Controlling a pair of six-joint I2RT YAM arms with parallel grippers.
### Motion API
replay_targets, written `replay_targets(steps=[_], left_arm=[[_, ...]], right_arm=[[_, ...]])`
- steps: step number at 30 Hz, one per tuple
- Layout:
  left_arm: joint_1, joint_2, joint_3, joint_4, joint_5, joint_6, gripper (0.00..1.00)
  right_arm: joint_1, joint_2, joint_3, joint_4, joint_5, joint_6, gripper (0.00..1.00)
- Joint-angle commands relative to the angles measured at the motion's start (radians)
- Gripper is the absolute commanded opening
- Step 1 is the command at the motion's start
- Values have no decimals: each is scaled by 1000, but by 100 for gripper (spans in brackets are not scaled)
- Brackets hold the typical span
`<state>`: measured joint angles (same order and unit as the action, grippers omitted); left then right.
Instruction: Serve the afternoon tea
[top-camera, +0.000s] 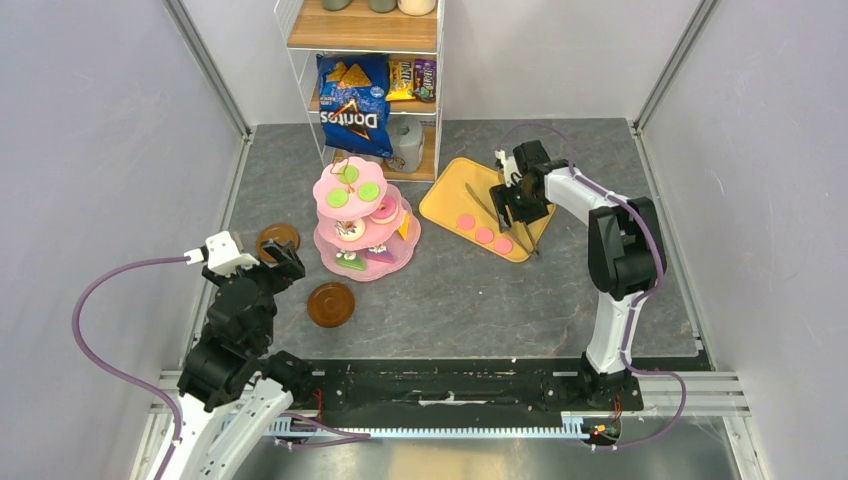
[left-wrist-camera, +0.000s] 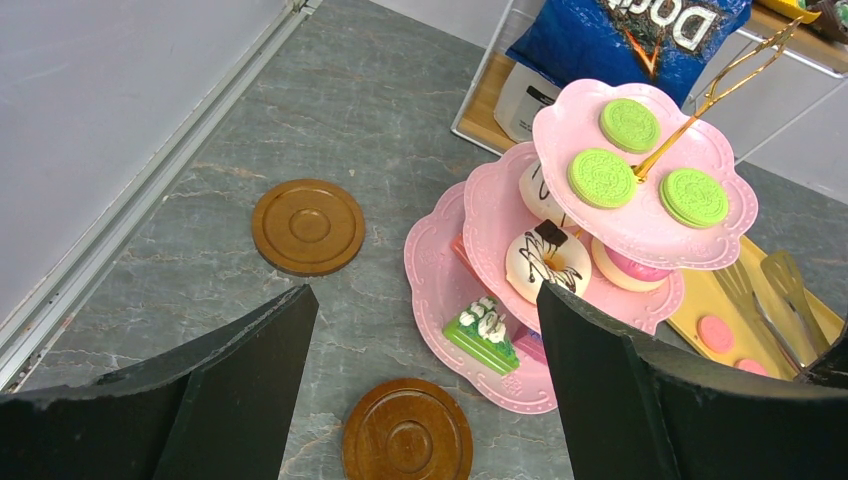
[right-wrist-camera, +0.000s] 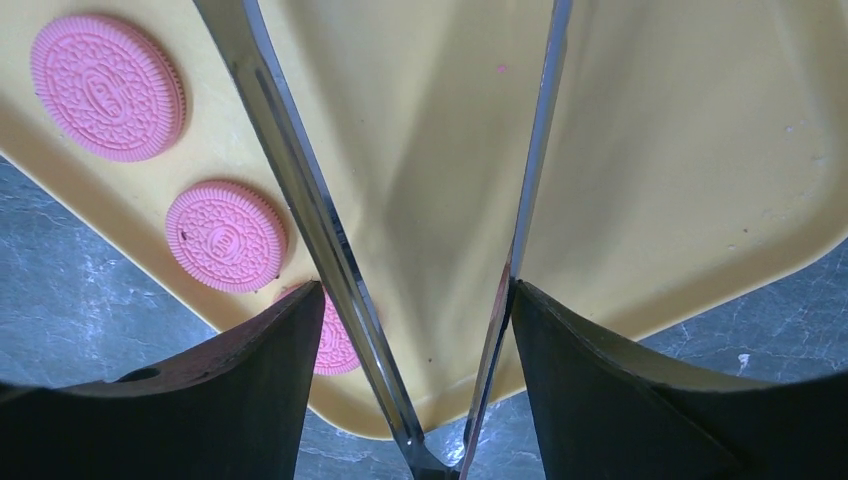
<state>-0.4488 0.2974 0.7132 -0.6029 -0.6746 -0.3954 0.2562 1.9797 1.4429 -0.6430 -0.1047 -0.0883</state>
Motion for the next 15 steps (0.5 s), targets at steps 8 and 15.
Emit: replay_targets(steps=[8,15], left_arm=[[8,19,-4,37,7,-14,89],[9,32,-1,28,2,-25,89]], right_arm=[[0,-213,15,37,18,150,78],[11,-429,-121,100,-27,341,78]])
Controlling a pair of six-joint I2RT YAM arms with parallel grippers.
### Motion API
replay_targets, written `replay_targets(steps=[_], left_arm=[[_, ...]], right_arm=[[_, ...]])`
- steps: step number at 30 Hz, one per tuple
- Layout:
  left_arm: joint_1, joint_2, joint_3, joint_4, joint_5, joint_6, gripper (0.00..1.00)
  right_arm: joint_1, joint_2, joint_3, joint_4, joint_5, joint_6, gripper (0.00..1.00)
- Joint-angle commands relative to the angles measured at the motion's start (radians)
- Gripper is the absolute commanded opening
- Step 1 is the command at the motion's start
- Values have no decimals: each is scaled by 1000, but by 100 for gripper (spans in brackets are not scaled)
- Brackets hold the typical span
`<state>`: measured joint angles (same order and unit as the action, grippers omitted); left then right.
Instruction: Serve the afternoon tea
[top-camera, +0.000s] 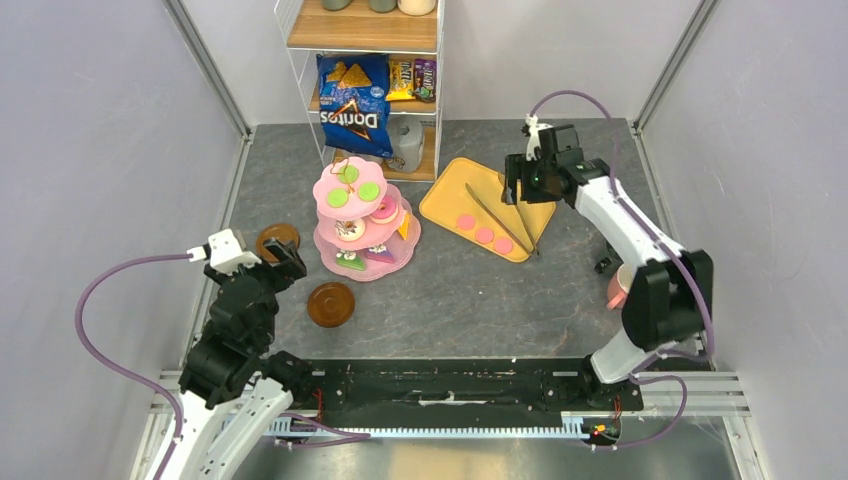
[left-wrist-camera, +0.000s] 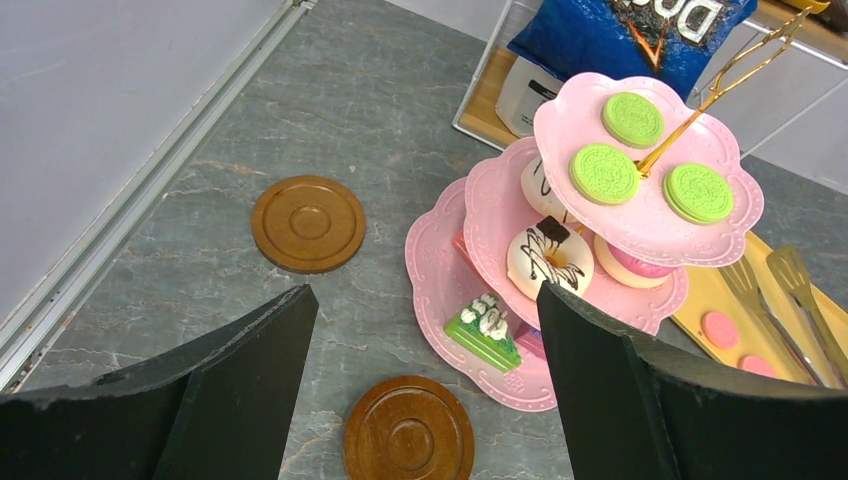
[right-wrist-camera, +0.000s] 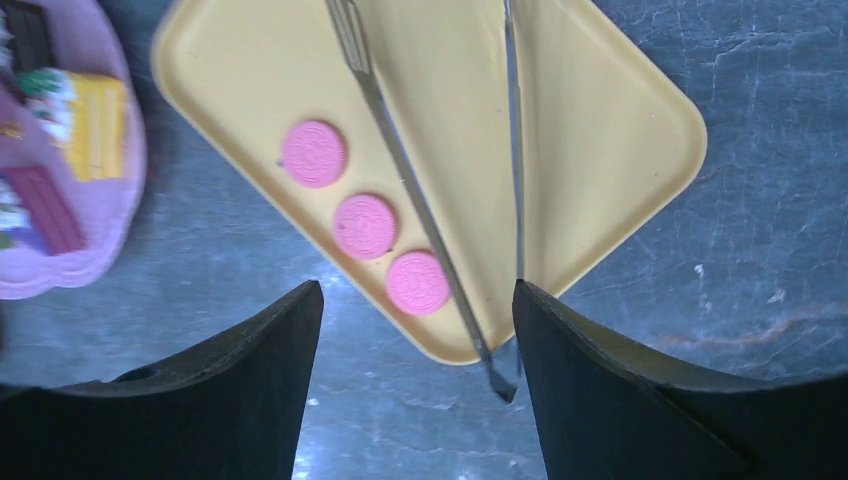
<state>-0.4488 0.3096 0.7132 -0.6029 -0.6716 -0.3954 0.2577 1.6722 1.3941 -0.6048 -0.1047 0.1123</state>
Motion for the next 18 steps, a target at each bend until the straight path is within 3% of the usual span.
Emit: replay_targets(steps=[1,9,14,18], left_arm=[[7,23,1,21,-1,-36,89],[9,80,4,-125,6,-254,89],[8,113,-11,-209,-27,-351,81],[12,205,-32,-260,-4,-451,80]], right_arm=[[13,-152,-97,73,-34,162,78],[49,-368,-276,145,-76,238,78],[51,-422,-348,180,-100,244,78],[52,-442,-409,241,-155,269,78]])
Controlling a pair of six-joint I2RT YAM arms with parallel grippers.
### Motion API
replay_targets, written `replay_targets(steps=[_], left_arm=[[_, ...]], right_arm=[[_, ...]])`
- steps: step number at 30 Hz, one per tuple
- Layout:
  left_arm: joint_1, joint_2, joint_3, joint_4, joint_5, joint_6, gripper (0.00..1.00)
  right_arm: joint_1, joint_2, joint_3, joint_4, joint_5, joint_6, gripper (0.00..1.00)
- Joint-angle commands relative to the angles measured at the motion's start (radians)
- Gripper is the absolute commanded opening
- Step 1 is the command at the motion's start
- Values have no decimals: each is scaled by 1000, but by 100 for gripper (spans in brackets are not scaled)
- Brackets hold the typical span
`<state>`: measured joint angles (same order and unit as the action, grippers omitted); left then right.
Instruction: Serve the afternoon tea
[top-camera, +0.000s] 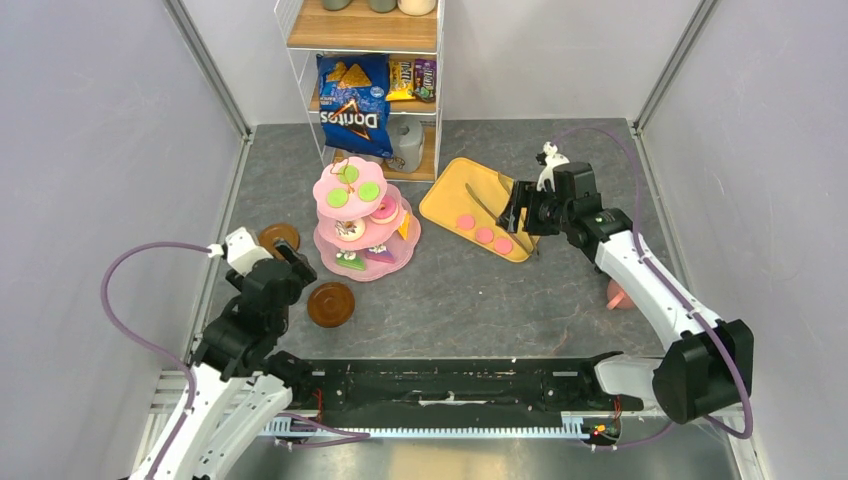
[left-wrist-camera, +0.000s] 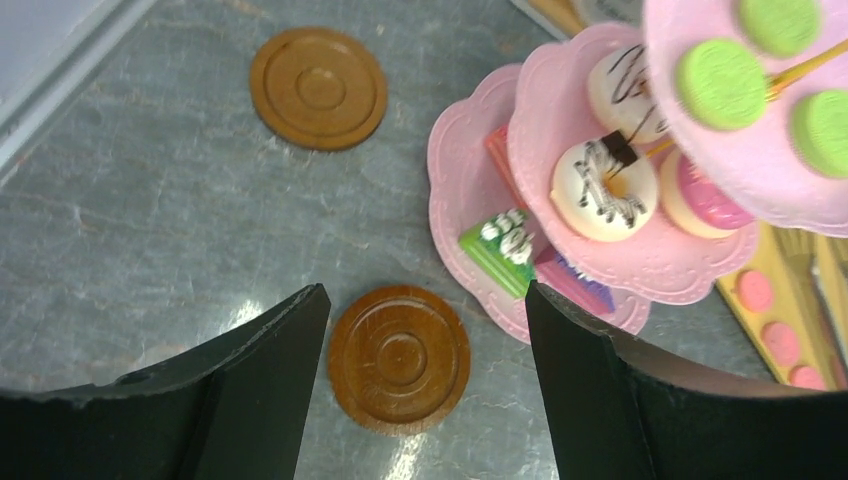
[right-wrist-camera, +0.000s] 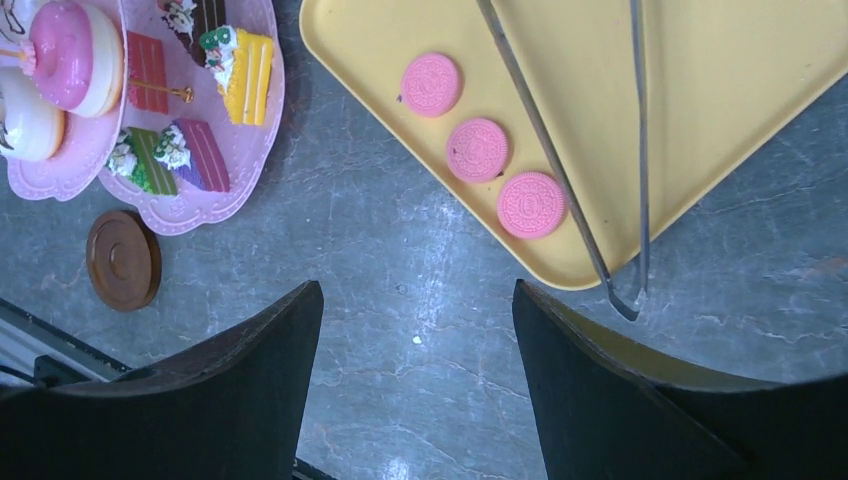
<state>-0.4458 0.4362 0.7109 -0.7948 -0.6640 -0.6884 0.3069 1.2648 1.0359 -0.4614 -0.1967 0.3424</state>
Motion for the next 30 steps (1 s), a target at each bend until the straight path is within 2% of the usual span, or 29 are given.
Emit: replay_targets(steps=[1,11,18,24,30], left_arm=[[13,94,-42,-71,16,-191,80],[114,175,-221,-71,170,-395,80],[284,322,-307,103,334,-362,79],[309,493,-288,131,395,-308,67],[309,512,-277,123,466,-283,52]], right_arm=[[3,-40,-70,118,-76,47,78],[3,-98,-162,195,-101,34,78],[28,-123,-186,214,-88,19,78],[61,-140,-180,193,-33,-10,78],[76,-143,-175,185,-15,-18,78]])
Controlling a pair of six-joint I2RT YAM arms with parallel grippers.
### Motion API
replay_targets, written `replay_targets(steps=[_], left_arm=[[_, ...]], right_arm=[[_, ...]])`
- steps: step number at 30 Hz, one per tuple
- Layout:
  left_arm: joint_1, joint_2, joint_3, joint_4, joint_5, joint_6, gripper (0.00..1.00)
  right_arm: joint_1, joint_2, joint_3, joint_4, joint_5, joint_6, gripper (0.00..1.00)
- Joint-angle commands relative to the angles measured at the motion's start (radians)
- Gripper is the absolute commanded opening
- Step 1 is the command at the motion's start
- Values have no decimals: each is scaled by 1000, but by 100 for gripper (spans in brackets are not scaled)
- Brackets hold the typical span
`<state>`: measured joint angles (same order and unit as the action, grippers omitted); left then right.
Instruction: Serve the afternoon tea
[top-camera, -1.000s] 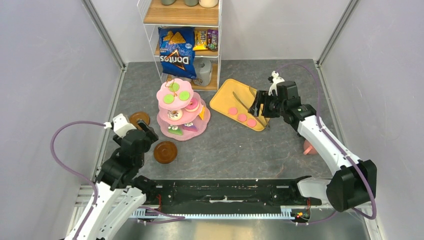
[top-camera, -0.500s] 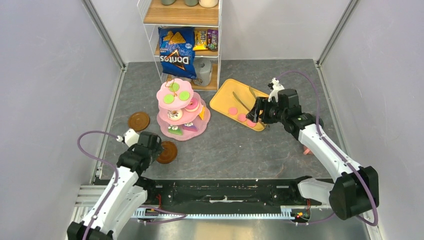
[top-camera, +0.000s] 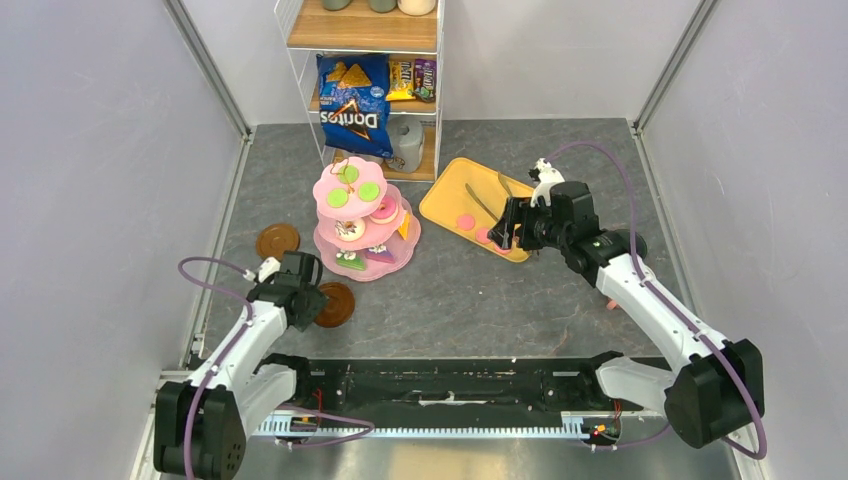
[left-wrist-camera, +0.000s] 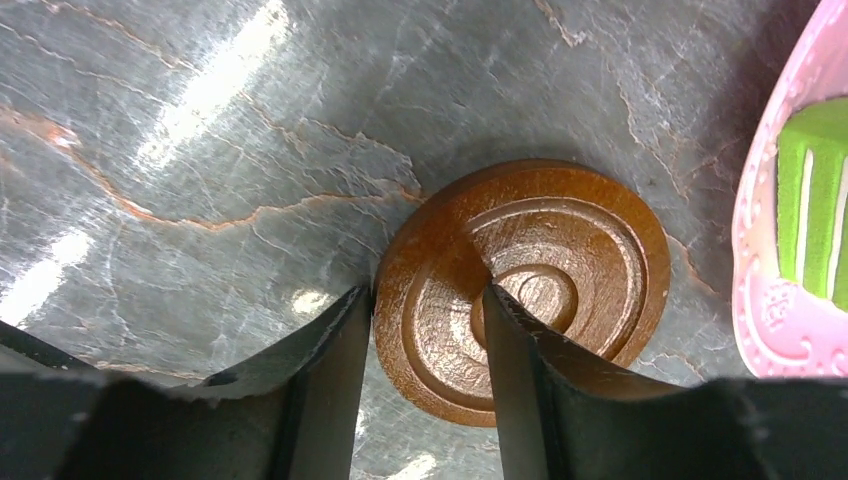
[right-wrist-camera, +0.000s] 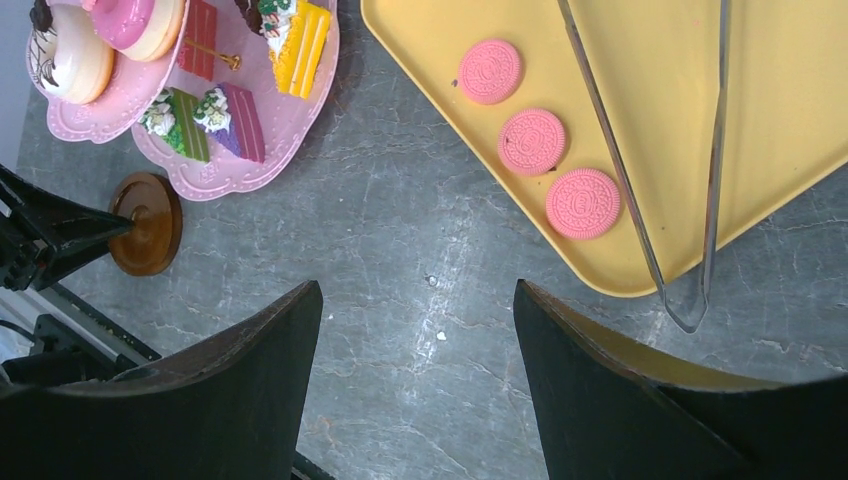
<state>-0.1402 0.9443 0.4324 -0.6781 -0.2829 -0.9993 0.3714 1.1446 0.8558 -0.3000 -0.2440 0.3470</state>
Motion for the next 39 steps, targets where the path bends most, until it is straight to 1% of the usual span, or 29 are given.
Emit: replay_targets(steps=[1,5,6,8,10,15,19,21,23,27,30,33,35,38,39], left_arm=[[4,1,-1,7,99,28,50],[-1,3,-7,22,171,29,37],[-6,5,-11,32,201,27,32],[-37,10,-17,54,242,0,28],[-114,10,-16,71,238,-49,27],[-362,25,15,109,148,-232,27],[-530,79,55,169,76,-343,27],[-607,128,95,183,35,-367,29],[-671,164,123,190,4,-389,33],[-706,154,130,189,-27,-404,42],[-707,74,117,162,-59,-401,49],[-707,-21,123,96,-110,-381,54],[-707,-93,143,32,-161,-350,57],[-707,-219,194,-77,-281,-282,66],[-707,-262,219,-120,-328,-249,70]], right_arm=[[13,-24,5,21,34,-25,78],[22,-26,7,18,42,-26,78],[24,-26,6,18,42,-26,78],[29,-26,8,14,43,-23,78],[34,-27,9,9,37,-23,78],[51,-25,15,0,13,-6,77],[85,-9,15,-12,-22,6,76],[127,17,29,-39,-22,-6,75],[177,53,49,-68,-19,-15,75],[279,146,69,-80,-5,5,73],[360,234,84,-71,24,29,73],[453,326,126,-71,95,36,73],[498,390,170,-79,128,38,73],[554,486,254,-126,220,42,73],[568,512,274,-138,257,46,73]])
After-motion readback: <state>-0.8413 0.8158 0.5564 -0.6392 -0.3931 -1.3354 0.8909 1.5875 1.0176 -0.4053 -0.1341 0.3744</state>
